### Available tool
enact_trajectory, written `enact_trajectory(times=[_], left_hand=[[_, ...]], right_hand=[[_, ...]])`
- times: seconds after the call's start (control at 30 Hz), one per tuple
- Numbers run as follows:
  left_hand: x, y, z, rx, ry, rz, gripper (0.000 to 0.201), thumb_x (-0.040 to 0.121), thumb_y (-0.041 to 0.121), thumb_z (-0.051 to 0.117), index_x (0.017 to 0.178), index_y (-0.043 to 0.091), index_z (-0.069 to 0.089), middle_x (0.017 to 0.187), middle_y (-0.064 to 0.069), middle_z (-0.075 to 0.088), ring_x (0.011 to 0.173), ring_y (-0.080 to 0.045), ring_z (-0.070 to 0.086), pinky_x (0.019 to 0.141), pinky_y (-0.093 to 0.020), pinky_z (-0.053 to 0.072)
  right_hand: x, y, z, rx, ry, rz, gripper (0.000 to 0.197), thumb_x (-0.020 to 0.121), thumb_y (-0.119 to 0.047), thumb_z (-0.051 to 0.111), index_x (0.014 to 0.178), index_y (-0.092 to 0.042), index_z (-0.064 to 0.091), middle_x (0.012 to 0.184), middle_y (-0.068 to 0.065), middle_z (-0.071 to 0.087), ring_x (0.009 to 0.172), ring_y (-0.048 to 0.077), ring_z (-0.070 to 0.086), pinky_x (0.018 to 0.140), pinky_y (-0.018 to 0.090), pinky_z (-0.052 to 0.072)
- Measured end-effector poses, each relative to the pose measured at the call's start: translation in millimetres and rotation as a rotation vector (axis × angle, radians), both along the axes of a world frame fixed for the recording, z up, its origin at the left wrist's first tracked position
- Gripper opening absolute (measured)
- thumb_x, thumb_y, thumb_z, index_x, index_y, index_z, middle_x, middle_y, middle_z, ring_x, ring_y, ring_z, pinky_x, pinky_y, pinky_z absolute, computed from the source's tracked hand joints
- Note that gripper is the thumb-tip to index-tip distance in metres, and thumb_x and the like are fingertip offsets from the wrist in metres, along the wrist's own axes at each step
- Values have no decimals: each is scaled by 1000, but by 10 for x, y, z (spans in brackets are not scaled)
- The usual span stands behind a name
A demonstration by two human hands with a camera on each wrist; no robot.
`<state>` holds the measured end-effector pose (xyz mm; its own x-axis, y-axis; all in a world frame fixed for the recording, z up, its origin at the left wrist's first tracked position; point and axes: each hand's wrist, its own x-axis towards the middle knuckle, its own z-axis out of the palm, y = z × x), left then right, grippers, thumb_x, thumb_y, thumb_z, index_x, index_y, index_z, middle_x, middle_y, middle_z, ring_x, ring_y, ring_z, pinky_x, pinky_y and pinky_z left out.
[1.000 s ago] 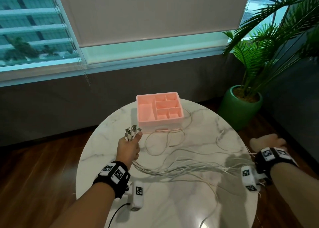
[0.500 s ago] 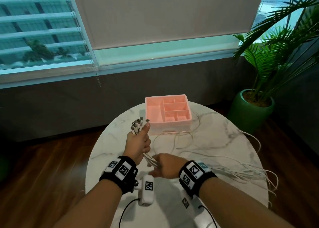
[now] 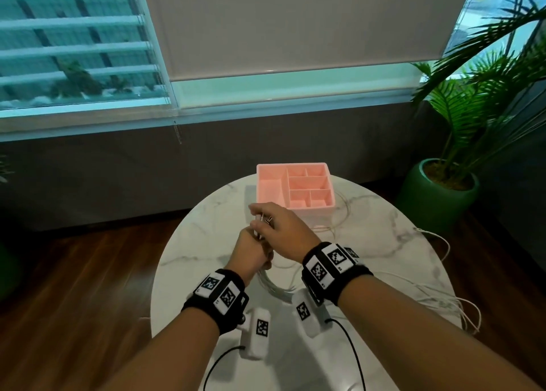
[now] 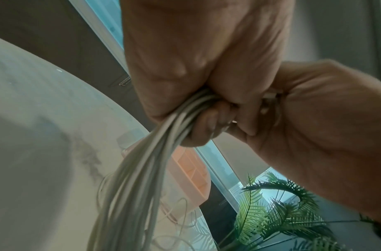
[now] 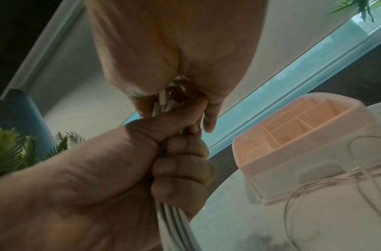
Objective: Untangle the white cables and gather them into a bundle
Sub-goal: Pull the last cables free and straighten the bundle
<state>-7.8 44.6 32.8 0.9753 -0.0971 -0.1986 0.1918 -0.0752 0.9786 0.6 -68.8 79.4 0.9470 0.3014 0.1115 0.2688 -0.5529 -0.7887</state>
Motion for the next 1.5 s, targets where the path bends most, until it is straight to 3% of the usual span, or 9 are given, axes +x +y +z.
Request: enact_trajectory(times=[0.37, 0.6, 0.7, 0.77, 0.83, 0.9, 1.07, 1.23, 1.5], left_hand=[[45, -100, 48, 22, -7, 70, 18, 97, -4, 41, 102, 9, 53, 59, -4, 47, 39, -8, 40, 40, -23, 33], [66, -53, -22, -7, -45, 77, 23, 101, 4, 42, 90, 2, 62, 59, -9, 45, 43, -14, 35, 41, -24, 27], [140, -9, -9, -193, 47, 197, 15, 100, 15, 62, 97, 1, 66, 64, -13, 49, 46, -16, 43, 42, -22, 31], [215, 49, 22, -304, 98, 241, 23, 93, 19, 72, 82, 8, 55, 56, -6, 44, 43, -14, 40, 41, -21, 30], [276, 110, 67, -323, 98, 261, 34, 93, 19, 72, 75, 17, 43, 54, 3, 31, 40, -10, 25, 39, -18, 21], [311, 187, 82, -327, 95, 291, 37, 94, 18, 71, 73, 20, 40, 56, 3, 28, 41, -9, 21, 39, -18, 17], [343, 344, 29, -366, 127, 465, 34, 94, 19, 72, 75, 21, 44, 57, 3, 28, 40, -9, 22, 40, -20, 17], [379, 457, 51, -393, 94, 591, 32, 94, 19, 72, 76, 21, 45, 53, 5, 33, 36, -8, 25, 39, -18, 20], [402, 249, -123, -411, 122, 545, 32, 95, 18, 71, 75, 21, 46, 55, 4, 31, 38, -8, 23, 40, -18, 19]], right_hand=[[18, -38, -83, 24, -95, -40, 31, 104, -24, 48, 127, -15, 67, 119, 0, 72, 108, 12, 65, 99, 33, 50], [-50, -66, -237, 267, 109, 28, 79, 91, -69, 46, 157, -36, 18, 163, -9, 23, 145, 11, 30, 117, 35, 29], [-142, -39, -406, 451, 295, -48, 85, 84, -74, 50, 154, -35, 22, 152, 0, 42, 125, 10, 52, 104, 35, 45], [-242, -46, -577, 344, 409, 25, 68, 85, -63, 61, 141, -28, 45, 120, 5, 66, 92, 5, 65, 82, 26, 51], [-346, -67, -756, 42, 422, 158, 39, 86, -50, 67, 110, -20, 63, 94, 10, 72, 75, 13, 65, 74, 33, 52], [-440, -133, -875, -154, 398, 223, 26, 92, -40, 61, 87, -15, 58, 79, 9, 68, 68, 21, 62, 72, 37, 52], [-474, -563, -1014, -519, 217, 119, 40, 101, -53, 44, 84, -16, 46, 72, -1, 49, 73, 24, 51, 58, 34, 34], [-512, -1363, -1352, -785, 353, -40, 31, 97, -47, 50, 102, -19, 62, 110, 8, 67, 103, 28, 63, 83, 35, 47], [-770, -2657, -934, -691, 520, -340, 38, 88, -55, 67, 73, -20, 65, 69, 0, 62, 67, 13, 60, 60, 30, 43]])
